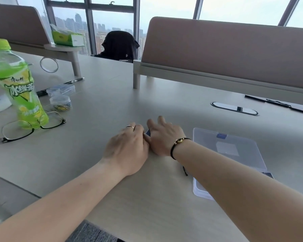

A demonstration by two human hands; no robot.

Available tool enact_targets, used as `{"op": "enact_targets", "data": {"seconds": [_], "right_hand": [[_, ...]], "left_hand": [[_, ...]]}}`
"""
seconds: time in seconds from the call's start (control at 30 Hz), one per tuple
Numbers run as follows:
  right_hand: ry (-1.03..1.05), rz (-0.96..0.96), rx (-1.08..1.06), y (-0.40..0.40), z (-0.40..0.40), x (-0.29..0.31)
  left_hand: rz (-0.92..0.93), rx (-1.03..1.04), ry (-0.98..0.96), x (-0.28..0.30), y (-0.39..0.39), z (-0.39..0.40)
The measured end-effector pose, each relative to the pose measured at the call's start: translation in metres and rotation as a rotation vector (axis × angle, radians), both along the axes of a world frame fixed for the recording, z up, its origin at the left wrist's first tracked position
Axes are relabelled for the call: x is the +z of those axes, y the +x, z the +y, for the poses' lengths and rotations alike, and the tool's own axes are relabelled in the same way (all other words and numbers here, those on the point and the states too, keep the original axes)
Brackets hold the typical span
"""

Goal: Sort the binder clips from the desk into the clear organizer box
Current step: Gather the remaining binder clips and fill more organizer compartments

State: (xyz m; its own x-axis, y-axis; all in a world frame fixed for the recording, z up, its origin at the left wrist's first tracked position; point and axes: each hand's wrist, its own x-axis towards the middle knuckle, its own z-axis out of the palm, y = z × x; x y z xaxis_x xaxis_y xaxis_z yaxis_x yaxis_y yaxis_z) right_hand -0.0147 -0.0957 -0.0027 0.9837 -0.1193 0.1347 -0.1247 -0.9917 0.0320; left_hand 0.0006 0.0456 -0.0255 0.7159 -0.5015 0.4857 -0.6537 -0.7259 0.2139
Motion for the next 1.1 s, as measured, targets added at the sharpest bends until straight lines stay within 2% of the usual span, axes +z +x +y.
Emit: {"op": "enact_targets", "data": {"seconds": [0.13, 0.37, 0.9, 1.1], "right_hand": [[0.001, -0.097, 0.048, -0.006, 0.002, -0.002], [0.09, -0.138, -0.004, -0.009, 0.005, -0.002], [0.004, -0.138, 0.007, -0.014, 0.004, -0.001], [0.049, -0.132, 0.0, -0.015, 0.004, 0.001]], "left_hand": [[0.034, 0.048, 0.027, 0.002, -0.002, -0.002], [0.062, 0.079, -0.017, 0.005, -0.007, 0.0], [-0.046, -0.11, -0.153, 0.004, -0.001, 0.001], [-0.022, -0.207, -0.315, 0.008, 0.002, 0.004]]}}
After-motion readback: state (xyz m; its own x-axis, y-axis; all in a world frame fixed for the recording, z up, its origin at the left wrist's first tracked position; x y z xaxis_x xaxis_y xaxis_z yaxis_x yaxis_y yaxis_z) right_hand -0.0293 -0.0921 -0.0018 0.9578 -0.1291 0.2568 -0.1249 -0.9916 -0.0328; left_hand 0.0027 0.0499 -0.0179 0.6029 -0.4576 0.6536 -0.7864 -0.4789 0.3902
